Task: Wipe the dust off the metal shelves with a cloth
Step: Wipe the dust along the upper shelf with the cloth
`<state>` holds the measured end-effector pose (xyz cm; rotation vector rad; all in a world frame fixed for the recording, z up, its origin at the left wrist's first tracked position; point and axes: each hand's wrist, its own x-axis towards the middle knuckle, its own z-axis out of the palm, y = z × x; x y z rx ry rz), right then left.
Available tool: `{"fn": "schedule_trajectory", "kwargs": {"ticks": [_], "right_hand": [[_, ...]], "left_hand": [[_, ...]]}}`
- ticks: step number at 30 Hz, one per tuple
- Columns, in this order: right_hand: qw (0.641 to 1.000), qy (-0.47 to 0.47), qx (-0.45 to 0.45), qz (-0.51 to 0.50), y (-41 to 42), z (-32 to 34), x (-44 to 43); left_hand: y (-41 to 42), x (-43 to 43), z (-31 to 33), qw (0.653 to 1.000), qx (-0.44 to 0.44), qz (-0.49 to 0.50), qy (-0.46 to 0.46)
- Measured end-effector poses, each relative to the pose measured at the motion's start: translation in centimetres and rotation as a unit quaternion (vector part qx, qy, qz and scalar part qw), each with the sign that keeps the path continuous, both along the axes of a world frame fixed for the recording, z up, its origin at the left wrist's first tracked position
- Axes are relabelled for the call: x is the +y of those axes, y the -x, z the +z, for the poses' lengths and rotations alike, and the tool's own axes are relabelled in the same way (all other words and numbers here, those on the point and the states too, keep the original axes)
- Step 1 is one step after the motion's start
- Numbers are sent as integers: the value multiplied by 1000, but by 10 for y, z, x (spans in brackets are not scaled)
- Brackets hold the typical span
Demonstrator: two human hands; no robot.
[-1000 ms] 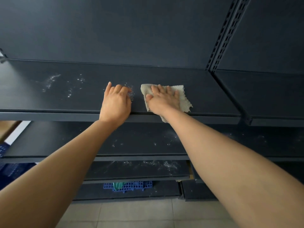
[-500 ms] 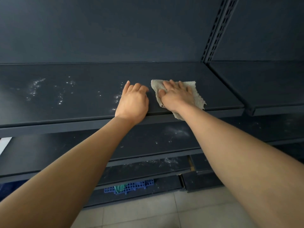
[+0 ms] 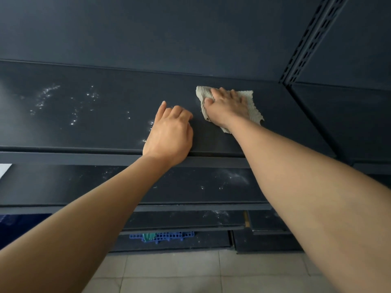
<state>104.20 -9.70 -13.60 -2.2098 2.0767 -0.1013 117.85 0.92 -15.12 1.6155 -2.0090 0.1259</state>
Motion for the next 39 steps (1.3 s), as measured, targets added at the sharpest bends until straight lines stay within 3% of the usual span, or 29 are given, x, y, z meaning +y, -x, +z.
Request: {"fn": "schedule_trajectory", "kwargs": {"ticks": [12,18,24,30,35,39], "right_hand": [[999,17,-3,32,-1,-3,25],[1000,10,5,6,-13,-1,55],[1000,-6,1,2,-74,2,79],[999,-4,-19,33,-150,1,91],[999,17,-33,31,-135,0,97],[999,16,-29,-32,-94,2,100]], "left_hand": [[2,6,2,1000,-4,13,28],[-16,21,5,998,24,-29,53],[-101,40,7,999,8,18,31],[-136,34,9,1000,5,13,-6],[-139,28,2,999,2,2,-35],[-143,30,0,1000,2,-2,-18]]}}
